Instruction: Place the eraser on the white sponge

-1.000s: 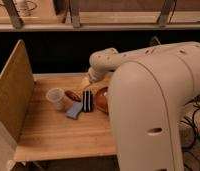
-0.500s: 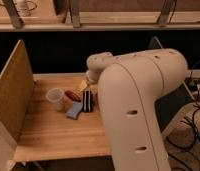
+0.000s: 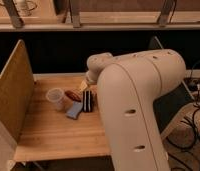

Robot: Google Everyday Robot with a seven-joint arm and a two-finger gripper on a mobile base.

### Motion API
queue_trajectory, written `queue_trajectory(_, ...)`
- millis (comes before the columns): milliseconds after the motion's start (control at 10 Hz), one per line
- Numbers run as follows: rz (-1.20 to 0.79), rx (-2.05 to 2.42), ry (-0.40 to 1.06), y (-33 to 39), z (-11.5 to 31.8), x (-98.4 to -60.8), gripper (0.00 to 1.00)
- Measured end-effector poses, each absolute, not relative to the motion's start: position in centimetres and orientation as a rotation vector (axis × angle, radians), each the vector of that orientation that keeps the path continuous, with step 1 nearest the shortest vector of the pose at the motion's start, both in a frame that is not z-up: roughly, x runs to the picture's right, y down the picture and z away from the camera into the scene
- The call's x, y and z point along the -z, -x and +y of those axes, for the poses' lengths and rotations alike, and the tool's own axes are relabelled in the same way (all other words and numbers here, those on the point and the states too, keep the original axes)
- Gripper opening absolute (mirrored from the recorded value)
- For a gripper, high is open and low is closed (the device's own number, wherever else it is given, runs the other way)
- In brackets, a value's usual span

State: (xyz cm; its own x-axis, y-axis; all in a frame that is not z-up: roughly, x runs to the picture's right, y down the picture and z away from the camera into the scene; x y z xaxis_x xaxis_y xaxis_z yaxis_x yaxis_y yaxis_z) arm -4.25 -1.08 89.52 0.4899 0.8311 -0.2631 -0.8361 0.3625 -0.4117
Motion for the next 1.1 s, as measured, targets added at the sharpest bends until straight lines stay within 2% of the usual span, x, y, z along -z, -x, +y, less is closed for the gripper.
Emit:
queue_trajectory(300,0.049,-1.079,0.512,2.8,-1.5,-90.3,0.7)
queue_trajectory(700,0.042,-0.995,0.512,4.6,-2.3,-92.3,0.7)
queue_trajectory(1100,0.02,-1.03,0.594,6.1,0.9,-94.9,0.7)
